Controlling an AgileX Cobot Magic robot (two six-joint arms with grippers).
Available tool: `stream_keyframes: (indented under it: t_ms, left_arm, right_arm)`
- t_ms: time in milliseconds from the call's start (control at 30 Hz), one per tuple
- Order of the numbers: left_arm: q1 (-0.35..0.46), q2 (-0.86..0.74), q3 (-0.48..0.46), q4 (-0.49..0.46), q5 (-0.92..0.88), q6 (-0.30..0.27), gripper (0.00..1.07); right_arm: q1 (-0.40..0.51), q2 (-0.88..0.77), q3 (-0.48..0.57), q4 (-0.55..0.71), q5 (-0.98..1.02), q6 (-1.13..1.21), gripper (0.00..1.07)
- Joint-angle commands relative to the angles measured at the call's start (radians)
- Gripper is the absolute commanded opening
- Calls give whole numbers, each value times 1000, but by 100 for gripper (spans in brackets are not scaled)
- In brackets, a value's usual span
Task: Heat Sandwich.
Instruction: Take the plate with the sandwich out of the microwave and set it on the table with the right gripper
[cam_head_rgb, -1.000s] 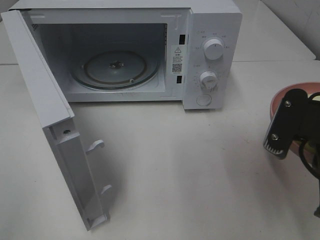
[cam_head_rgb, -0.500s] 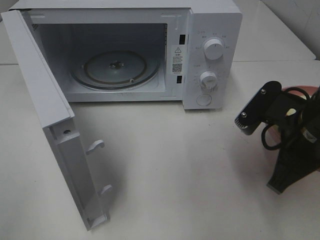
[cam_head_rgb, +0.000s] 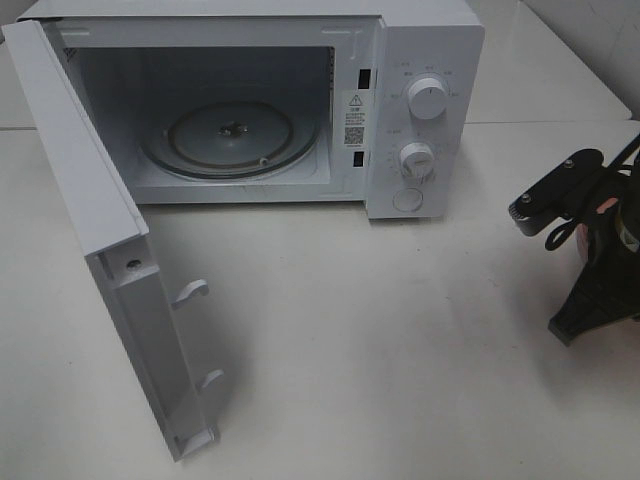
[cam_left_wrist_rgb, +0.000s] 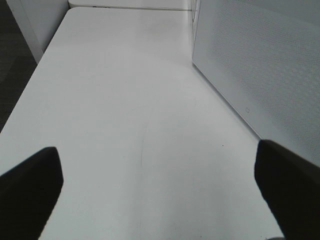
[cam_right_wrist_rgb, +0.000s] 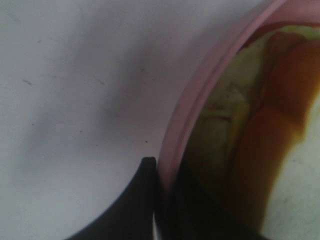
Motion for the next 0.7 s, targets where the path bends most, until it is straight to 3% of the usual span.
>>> stream_keyframes:
  t_ms: [33, 267, 700]
  left_arm:
    - [3, -9, 0, -5, -10, 3, 100]
    - [3, -9, 0, -5, -10, 3, 100]
    - [3, -9, 0, -5, -10, 3, 100]
  right_arm:
    - [-50, 26, -6, -27, -39, 11, 0]
    - [-141, 107, -14, -27, -130, 41, 0]
    - [-154, 256, -99, -70, -135, 100, 1]
